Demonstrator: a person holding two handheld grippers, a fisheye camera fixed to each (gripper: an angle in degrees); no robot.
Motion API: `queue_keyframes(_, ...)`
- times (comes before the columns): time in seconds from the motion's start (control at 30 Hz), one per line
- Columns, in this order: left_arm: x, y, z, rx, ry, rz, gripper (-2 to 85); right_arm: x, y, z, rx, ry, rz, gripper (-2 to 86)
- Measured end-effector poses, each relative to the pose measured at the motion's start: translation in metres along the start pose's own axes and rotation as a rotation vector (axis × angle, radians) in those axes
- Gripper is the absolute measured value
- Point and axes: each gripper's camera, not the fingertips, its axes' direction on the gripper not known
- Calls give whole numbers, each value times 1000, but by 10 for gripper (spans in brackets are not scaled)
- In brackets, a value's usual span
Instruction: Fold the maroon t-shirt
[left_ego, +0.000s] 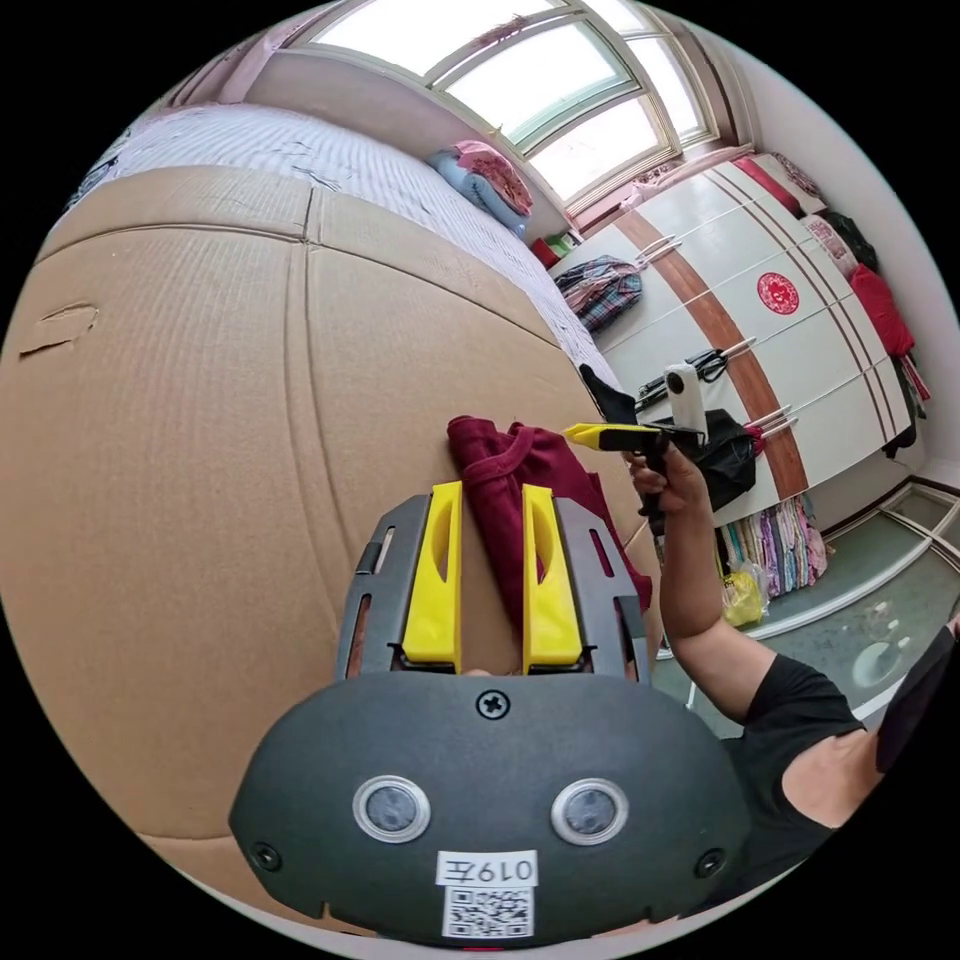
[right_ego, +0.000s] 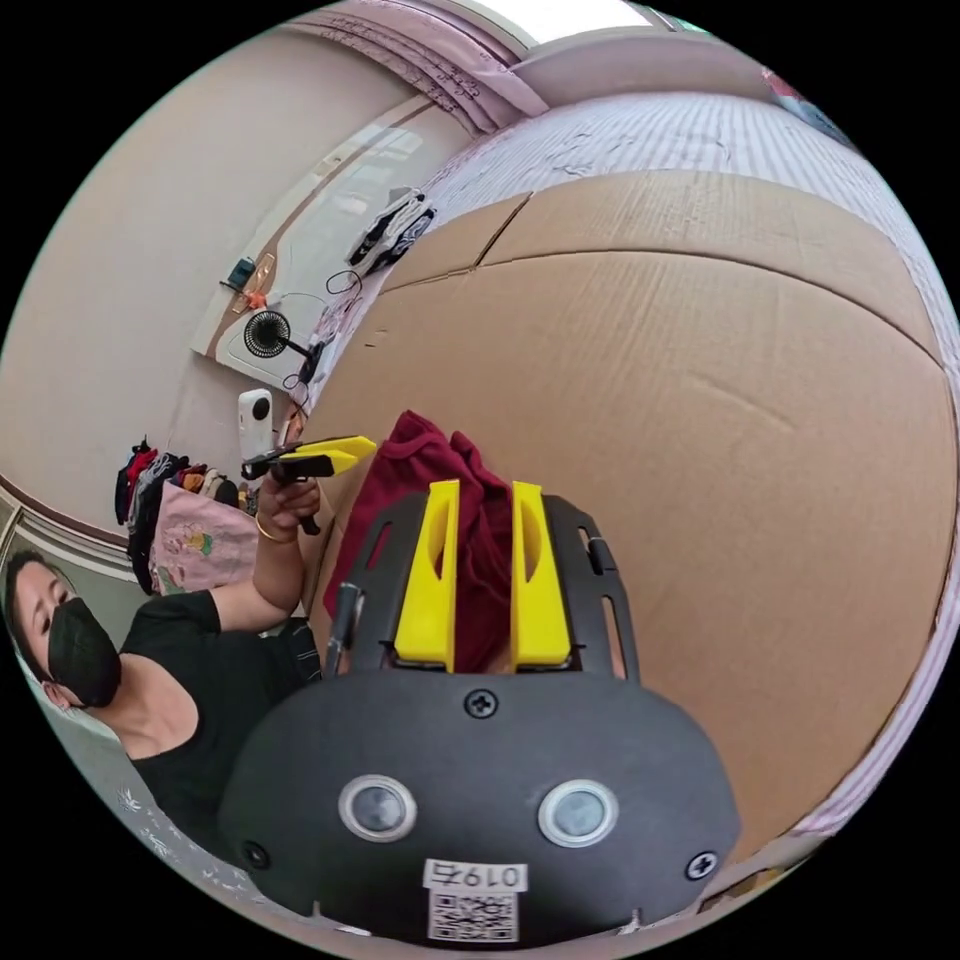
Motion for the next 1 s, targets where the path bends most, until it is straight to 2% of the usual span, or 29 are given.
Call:
queue_keyframes(0.33,-21,-51,-30,-30,14,-9,82,40,-45,0,16,-180,-24,86)
queue_keyframes(0.53,-30,-83,-49,-14,22,-21,80,52,-57,-23,98,-157,-26,70)
queue_keyframes(0.83,-34,-127,-57,-31,12,-24,74,62,-86,-8,8,-161,-42,80)
queue_keyframes(1.0,-25,-148,-54,-44,4,-1,69,62,-99,-5,26,-186,-60,62)
